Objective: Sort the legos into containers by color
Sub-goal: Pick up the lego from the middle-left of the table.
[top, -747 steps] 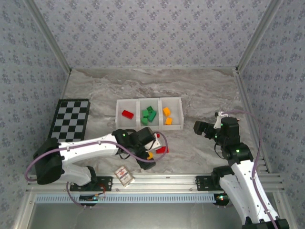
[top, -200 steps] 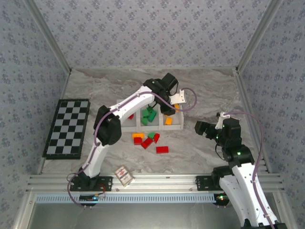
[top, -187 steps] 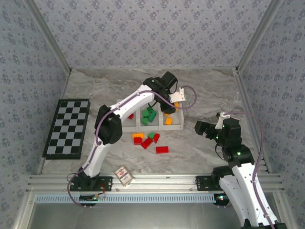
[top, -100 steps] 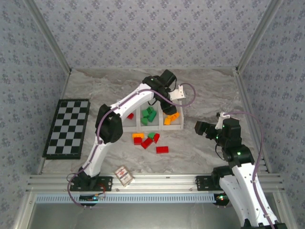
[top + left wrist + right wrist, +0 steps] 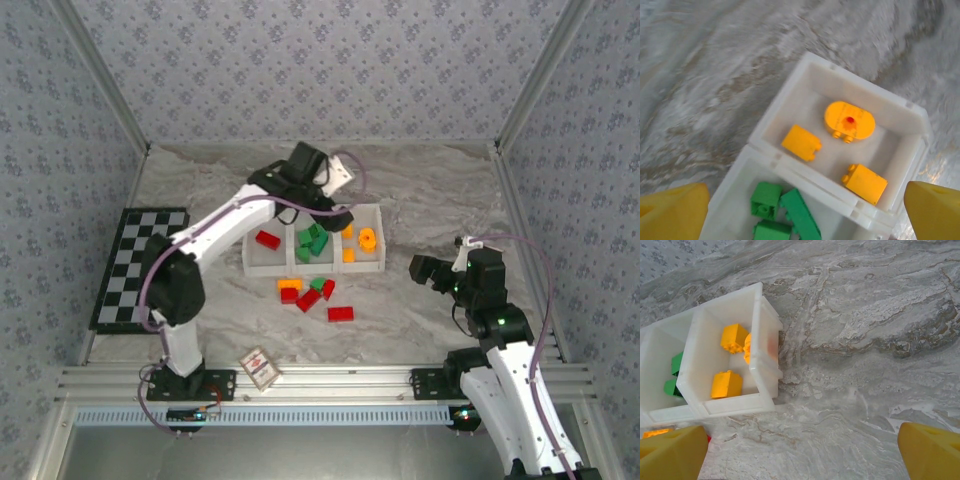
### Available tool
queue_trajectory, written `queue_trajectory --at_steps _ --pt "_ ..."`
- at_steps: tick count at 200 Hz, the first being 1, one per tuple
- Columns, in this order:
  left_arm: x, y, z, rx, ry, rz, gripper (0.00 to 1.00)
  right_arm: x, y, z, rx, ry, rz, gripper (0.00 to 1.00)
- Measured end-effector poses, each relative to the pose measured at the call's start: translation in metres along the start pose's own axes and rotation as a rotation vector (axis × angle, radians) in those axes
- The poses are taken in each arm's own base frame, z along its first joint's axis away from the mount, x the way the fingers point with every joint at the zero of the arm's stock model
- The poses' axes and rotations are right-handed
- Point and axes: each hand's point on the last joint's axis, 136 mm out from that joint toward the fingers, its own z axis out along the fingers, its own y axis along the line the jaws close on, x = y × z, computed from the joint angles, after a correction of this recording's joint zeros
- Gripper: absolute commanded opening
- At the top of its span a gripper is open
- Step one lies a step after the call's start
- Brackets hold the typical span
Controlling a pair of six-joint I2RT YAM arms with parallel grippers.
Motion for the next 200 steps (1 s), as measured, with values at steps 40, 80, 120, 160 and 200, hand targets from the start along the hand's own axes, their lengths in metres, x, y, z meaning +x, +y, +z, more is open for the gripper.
queue_trajectory --at_steps 40,80,120,160,200 --pt "0.012 0.050 -0.023 0.021 -0.108 -0.263 1.00 -0.001 -0.001 0.000 0.005 -0.002 0.004 1.00" --pt "0.061 -0.030 0.004 0.124 0.033 -0.149 0.95 -0.001 -0.001 0.000 0.004 -0.003 0.005 1.00" --pt "0.103 -0.106 0.015 0.152 0.197 0.074 0.91 -0.001 -0.002 0.000 0.004 -0.003 0.010 1.00" --pt "0.134 -0.131 0.029 0.082 0.373 0.235 0.80 -0.002 -0.004 0.000 0.009 -0.006 0.015 1.00" --pt "0.163 -0.150 0.052 0.037 0.520 0.357 0.77 -0.002 -0.004 0.000 0.009 -0.006 0.015 1.00"
